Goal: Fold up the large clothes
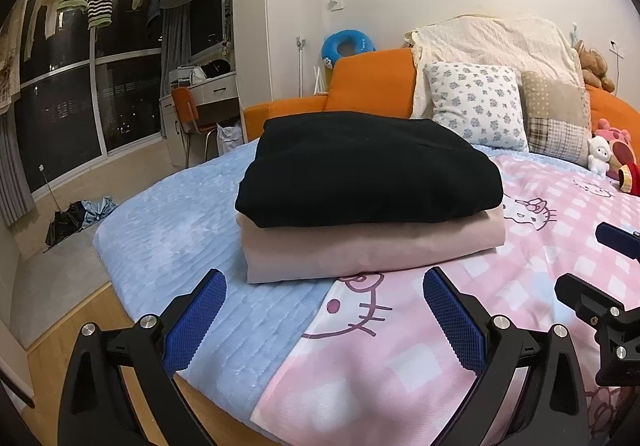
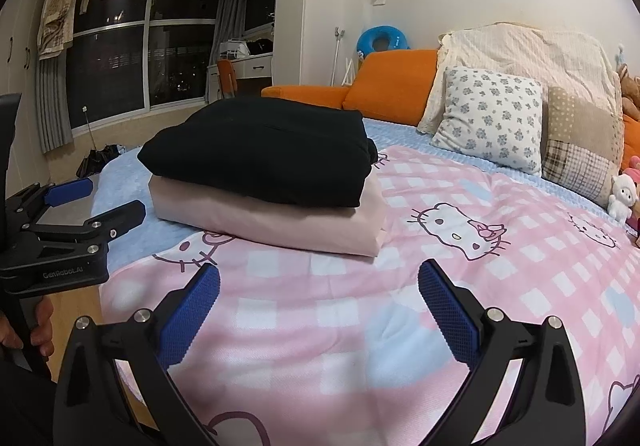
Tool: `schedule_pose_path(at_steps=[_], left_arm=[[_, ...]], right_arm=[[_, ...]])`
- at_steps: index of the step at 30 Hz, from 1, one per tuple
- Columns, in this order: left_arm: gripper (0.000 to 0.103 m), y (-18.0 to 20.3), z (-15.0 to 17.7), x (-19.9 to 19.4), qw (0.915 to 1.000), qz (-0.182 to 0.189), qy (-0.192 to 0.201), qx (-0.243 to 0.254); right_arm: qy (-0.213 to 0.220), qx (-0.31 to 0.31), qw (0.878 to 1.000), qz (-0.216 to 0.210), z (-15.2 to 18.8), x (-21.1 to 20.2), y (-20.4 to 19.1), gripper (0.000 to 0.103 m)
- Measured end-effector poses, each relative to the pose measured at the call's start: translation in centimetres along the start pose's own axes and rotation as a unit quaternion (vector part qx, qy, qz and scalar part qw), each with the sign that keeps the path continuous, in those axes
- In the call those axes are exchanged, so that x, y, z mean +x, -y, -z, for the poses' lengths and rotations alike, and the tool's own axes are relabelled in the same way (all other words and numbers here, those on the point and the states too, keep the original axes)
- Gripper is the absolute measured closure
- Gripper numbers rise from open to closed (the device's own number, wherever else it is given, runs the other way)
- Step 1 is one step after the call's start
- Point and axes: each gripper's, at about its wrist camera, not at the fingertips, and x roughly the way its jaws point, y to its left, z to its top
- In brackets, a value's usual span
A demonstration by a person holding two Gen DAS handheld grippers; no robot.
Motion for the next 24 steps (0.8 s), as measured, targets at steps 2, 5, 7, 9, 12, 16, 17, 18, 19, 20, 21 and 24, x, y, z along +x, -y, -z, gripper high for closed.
schedule_pose_path(at_steps=[2,5,7,9,12,16,17,18,19,20,21,24], left_arm=[[0.003,0.09,-0.01,0.05,1.0,-0.002,-0.003,0.001],[0.003,0.25,-0.11,0.25,1.0,0.0,-0.006,0.002],[0.003,0.31,-0.11,0.22,1.0,0.001,-0.006,0.002],[0.003,0.3,-0.12,0.27,1.0,0.002,-0.006,0.002],[0.003,0.31,-0.12,0.26,1.0,0.003,-0.007,0.003],[0.003,0.43,-0.11,0.22,0.9999,0.005,-0.007,0.005],[0.003,0.46,-0.07,0.24,0.9999,0.005,-0.008,0.007],[0.003,0.53,-0.1,0.28,0.9999,0.005,-0.008,0.01],[0.003,0.52,-0.07,0.28,0.9999,0.002,-0.009,0.01],[0.003,0.55,-0.03,0.3,0.9999,-0.002,-0.01,0.011],[0.003,0.48,-0.04,0.3,0.9999,0.002,-0.01,0.01],[0.003,0.26,0.06,0.26,1.0,-0.001,-0.008,0.005]], right_arm=[[-0.001,0.0,1.0,0.001,0.0,0.05,0.02,0.005],[-0.003,0.0,1.0,0.003,0.02,0.13,0.03,0.005],[-0.004,0.001,1.0,0.002,0.04,0.21,0.14,0.005],[-0.005,0.001,1.0,0.003,0.1,0.27,0.1,0.005],[-0.006,-0.001,1.0,0.004,0.16,0.31,0.04,0.005],[-0.011,-0.005,1.0,0.001,0.23,0.5,0.0,0.005],[-0.011,-0.006,1.0,0.001,0.28,0.53,0.04,0.005],[-0.011,-0.007,1.0,0.002,0.32,0.52,0.06,0.005],[-0.012,-0.007,1.0,0.002,0.36,0.51,-0.03,0.005],[-0.012,-0.008,1.0,0.002,0.38,0.52,0.0,0.005],[-0.012,-0.009,1.0,0.002,0.4,0.52,0.02,0.005],[-0.013,-0.008,1.0,0.003,0.42,0.54,-0.06,0.005]])
